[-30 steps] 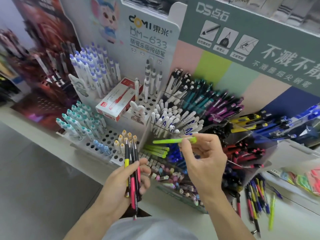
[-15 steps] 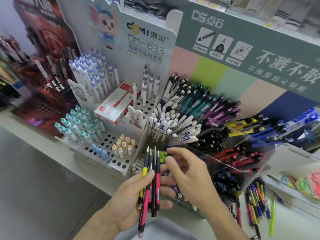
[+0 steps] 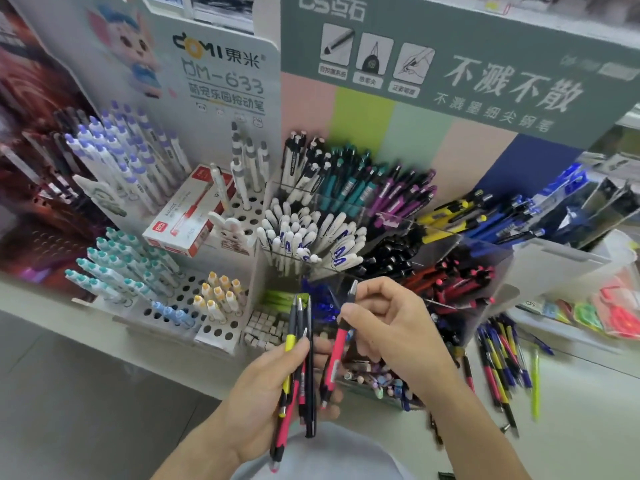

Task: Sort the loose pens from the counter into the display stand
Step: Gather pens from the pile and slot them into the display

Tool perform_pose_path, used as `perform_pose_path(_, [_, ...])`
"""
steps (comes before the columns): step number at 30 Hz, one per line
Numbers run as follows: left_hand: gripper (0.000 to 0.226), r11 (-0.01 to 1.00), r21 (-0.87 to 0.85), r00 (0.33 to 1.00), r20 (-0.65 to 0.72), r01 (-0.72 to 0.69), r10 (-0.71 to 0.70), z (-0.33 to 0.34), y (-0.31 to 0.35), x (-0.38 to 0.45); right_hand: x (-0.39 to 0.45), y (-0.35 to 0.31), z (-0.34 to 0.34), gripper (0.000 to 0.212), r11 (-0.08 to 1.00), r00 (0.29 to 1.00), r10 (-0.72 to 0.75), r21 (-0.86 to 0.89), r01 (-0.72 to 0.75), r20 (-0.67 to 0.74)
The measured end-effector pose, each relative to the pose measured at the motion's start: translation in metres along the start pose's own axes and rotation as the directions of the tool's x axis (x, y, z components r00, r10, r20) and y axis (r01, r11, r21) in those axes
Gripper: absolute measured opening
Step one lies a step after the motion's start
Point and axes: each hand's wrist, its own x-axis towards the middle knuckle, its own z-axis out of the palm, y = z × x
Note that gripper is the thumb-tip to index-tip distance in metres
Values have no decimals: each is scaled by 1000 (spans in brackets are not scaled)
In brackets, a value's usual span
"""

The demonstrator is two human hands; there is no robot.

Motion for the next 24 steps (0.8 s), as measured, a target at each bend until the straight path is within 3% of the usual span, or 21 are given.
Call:
perform_pose_path(7, [50, 996, 87, 999, 34, 22, -25, 6, -2, 3, 6, 2, 4, 38, 983, 973, 74, -179, -34, 218])
perform_pose_path(14, [54, 971, 233, 996, 63, 46, -63, -1, -10, 7, 9, 3, -6, 14, 901, 976, 52, -432, 46, 212])
perform_pose_path(20, [55, 988, 144, 996, -72, 64, -54, -3, -15, 11, 5, -1, -18, 10, 925, 971, 94, -380, -2, 222])
perform_pose_path(24, [54, 983, 150, 992, -81, 105, -94, -5, -16, 11, -1, -5, -26, 7, 936, 967, 118, -349, -34, 224])
